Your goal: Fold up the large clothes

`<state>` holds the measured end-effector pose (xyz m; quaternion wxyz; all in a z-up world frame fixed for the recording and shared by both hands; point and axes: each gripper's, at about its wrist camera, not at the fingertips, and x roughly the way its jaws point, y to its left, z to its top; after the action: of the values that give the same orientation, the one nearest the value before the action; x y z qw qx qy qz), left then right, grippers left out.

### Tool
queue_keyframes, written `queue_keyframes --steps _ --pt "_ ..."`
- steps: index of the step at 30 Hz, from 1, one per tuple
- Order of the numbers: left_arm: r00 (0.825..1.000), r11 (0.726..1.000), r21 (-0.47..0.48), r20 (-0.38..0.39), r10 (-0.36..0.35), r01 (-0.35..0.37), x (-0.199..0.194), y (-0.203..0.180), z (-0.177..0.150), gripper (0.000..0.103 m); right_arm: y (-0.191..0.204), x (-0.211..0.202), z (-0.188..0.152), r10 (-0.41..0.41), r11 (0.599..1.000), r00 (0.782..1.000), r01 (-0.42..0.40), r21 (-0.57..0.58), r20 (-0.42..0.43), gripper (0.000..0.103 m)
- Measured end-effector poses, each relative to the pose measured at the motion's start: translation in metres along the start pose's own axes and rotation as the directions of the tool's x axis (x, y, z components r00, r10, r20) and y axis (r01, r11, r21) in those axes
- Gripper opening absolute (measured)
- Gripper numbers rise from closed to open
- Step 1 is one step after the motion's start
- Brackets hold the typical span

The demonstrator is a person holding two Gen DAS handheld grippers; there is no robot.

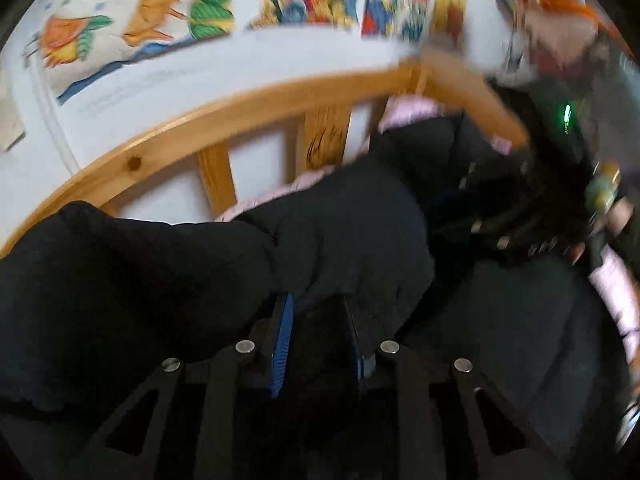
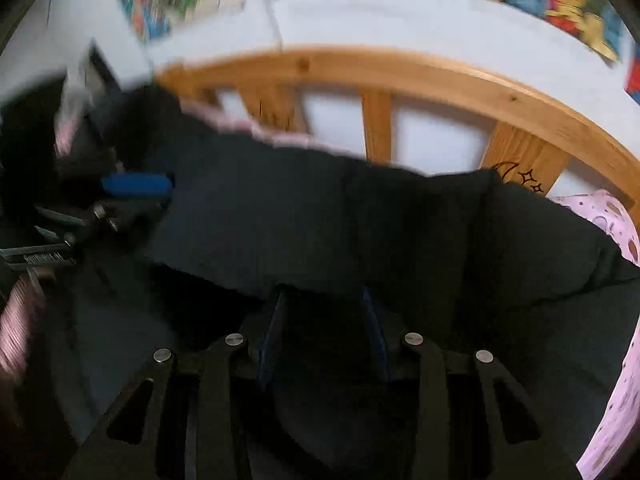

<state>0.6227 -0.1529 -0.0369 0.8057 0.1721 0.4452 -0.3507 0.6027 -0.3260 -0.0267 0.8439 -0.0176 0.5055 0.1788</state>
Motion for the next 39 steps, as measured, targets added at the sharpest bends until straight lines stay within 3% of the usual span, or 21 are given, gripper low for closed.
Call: queue_keyframes --steps 3,8,11,17,22,25,26,28,29,30,34,39 --pt "0.996 0.998 0.002 -0.068 0.060 -0.060 0.032 0.000 0.000 0.022 -0.003 0.024 0.005 0.003 0.999 1.000 -0.002 0.039 -0.028 0.034" --pt "0.994 0.996 -0.041 -0.082 0.073 -0.077 0.057 0.007 -0.010 0.022 -0.012 0.061 -0.003 0.022 0.997 0.999 -0.019 0.073 -0.036 0.034" --pt "0.997 0.994 -0.085 -0.053 0.064 -0.068 0.060 0.009 -0.016 0.021 -0.014 0.070 -0.009 0.024 0.996 1.000 -0.024 0.084 -0.001 0.034" --pt "0.996 0.994 -0.078 0.034 0.077 -0.074 0.034 0.004 -0.019 0.021 -0.013 0.056 -0.011 -0.005 0.999 0.997 0.001 0.054 0.075 0.033" --pt "0.984 0.972 -0.234 0.176 0.022 0.020 -0.015 0.015 -0.025 0.024 -0.009 0.011 -0.012 -0.001 0.997 0.982 -0.012 0.071 0.190 0.034" --pt "0.973 0.956 -0.292 0.221 0.072 -0.004 -0.037 0.015 -0.029 0.031 0.000 -0.007 -0.015 -0.058 0.997 0.970 0.043 0.068 0.237 0.036" --pt "0.969 0.951 -0.309 0.229 0.093 -0.018 -0.044 0.013 -0.030 0.036 -0.001 -0.014 -0.019 -0.070 0.996 0.966 0.053 0.071 0.248 0.041" --pt "0.963 0.941 -0.336 0.239 0.127 -0.041 -0.056 0.010 -0.033 0.055 0.002 -0.033 -0.024 -0.116 0.992 0.951 0.095 0.087 0.286 0.056" --pt "0.957 0.935 -0.351 0.250 0.147 -0.052 -0.064 0.008 -0.035 0.072 0.004 -0.041 -0.026 -0.135 0.989 0.943 0.112 0.092 0.304 0.067" --pt "0.945 0.925 -0.373 0.270 0.184 -0.074 -0.074 0.004 -0.037 0.079 0.006 -0.051 -0.028 -0.155 0.987 0.932 0.130 0.098 0.329 0.071" --pt "0.919 0.905 -0.415 0.315 0.238 -0.092 -0.103 0.006 -0.040 0.085 0.003 -0.089 -0.037 -0.199 0.977 0.896 0.150 0.152 0.396 0.074" --pt "0.892 0.887 -0.430 0.315 0.325 -0.171 -0.134 -0.018 -0.041 0.098 0.010 -0.125 -0.049 -0.225 0.968 0.865 0.147 0.203 0.449 0.091"
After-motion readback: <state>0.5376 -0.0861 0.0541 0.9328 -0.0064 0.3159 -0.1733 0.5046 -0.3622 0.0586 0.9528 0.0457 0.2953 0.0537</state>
